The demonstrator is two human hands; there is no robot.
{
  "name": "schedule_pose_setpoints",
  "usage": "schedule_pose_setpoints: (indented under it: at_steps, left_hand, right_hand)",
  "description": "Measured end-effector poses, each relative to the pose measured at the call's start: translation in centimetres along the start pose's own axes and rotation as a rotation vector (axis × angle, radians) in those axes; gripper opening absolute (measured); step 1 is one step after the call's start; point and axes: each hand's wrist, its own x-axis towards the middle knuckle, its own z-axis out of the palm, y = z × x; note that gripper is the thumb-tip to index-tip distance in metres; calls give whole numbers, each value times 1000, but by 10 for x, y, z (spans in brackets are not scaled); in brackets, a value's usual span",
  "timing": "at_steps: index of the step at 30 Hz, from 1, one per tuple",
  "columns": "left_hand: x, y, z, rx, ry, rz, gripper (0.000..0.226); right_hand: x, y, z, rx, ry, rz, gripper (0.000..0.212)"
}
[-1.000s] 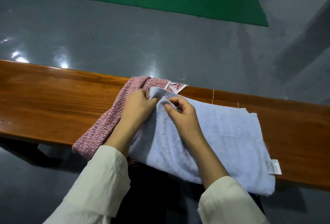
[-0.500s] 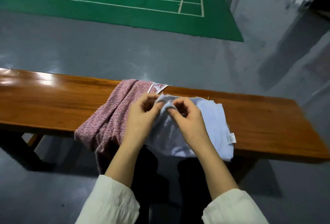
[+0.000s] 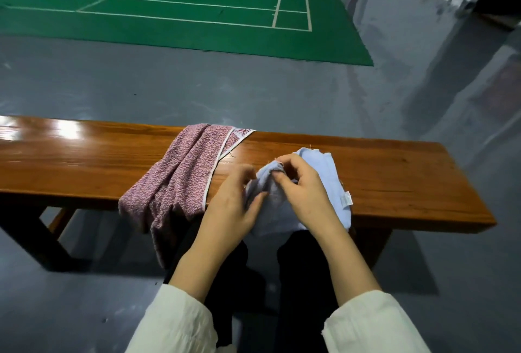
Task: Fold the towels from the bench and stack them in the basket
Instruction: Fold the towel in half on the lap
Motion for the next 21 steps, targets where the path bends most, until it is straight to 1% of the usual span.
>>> schedule_pose_setpoints:
  at_steps: [2,5,8,10,13,15,17,21]
  left_hand:
    - [-8,-12,2,157,-17,73,34]
    - [-17,-24,3,329,-28,70,33]
    - [-23,-31,-2,418,-45,46,12]
    - [-25,-36,-8,474,-64,-5,22]
    - [-28,-45,-22,436,-51,-33,29]
    - [-27,-44,-30,305,-14,-69,24]
    - [-21,-39,-35,175,41,-90,15]
    - [-1,-24,-41,113,125,-157,26]
  right_hand:
    - [-1,2,-4,-4,59,-22,7]
    - [5,12,1,45,127,16,9]
    - [9,19,-1,111,174,28,15]
    - [10,19,-5,131,232,15,13]
    - [13,22,-11,137,270,29,13]
    - [14,25,-14,141,249,48,16]
    - [15,27,-16,155,241,67,18]
    - [19,29,-22,164,262,61,18]
